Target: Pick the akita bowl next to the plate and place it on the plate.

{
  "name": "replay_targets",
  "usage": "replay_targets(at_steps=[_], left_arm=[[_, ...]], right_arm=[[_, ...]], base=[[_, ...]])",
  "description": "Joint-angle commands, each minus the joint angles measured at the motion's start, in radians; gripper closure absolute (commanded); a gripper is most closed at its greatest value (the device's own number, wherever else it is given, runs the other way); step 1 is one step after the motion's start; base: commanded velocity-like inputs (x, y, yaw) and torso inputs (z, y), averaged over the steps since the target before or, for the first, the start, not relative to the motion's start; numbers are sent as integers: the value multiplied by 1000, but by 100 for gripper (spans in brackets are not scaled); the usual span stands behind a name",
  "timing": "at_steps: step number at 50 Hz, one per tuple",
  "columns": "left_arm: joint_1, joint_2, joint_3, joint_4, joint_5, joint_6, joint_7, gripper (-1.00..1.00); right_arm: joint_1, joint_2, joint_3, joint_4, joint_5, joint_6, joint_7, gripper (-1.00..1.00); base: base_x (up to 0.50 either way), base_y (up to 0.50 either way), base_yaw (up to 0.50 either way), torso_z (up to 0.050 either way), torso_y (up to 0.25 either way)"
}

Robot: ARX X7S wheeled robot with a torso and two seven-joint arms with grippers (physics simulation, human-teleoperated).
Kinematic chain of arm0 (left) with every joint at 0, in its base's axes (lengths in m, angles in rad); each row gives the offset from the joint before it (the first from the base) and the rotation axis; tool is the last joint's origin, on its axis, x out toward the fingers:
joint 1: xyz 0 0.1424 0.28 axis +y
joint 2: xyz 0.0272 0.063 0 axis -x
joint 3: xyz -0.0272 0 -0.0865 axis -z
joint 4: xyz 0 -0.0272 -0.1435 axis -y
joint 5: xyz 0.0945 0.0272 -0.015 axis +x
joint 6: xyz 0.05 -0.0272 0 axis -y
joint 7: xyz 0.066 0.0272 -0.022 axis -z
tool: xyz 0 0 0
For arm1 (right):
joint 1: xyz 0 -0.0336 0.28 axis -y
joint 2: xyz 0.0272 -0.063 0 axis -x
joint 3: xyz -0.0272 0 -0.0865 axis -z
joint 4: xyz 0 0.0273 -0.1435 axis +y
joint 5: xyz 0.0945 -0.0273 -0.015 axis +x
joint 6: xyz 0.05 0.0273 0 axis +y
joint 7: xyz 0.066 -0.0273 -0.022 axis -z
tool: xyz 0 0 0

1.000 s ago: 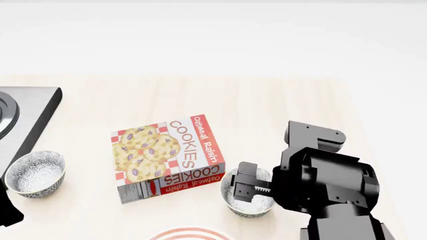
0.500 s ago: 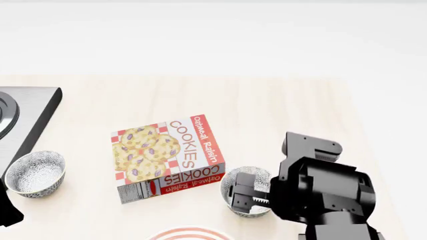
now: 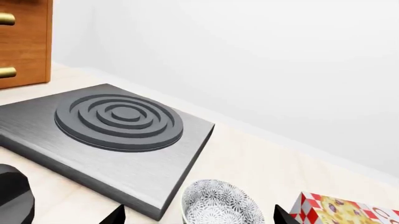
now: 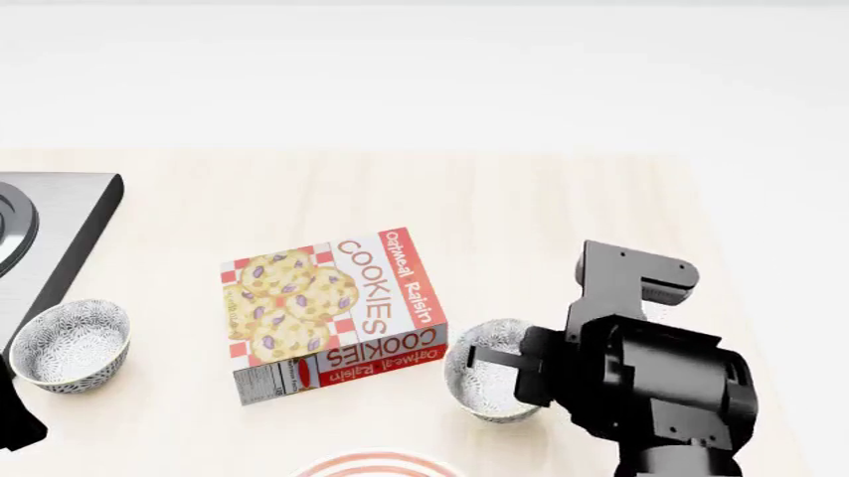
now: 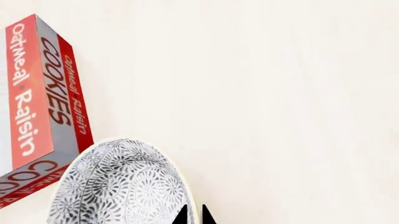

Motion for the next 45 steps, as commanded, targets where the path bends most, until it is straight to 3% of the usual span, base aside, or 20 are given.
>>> replay_targets(at_steps=[1,8,18,33,45], left_arm=[[2,-3,2,9,-5,-5,-6,-100],[5,-4,5,10,-4,-1,-8,-100],[3,-6,6,3,-6,3,-6,-100],[1,-7,11,-3,-7,7,-8,-100],[-1,-9,13,-3,-11,6,-13,-100]], right_arm=[[-145,29,-1,-420,9,135,68,100],[-221,46,2,-691,42,273,112,100],[-264,60,16,-882,83,360,127,100],[-273,47,110,-1116,208,625,144,100],[-261,120,136,-1077,647,639,428,100]], base=[[0,0,0,0,0],[0,0,0,0,0],[0,0,0,0,0],[0,0,0,0,1],[0,0,0,0,0]])
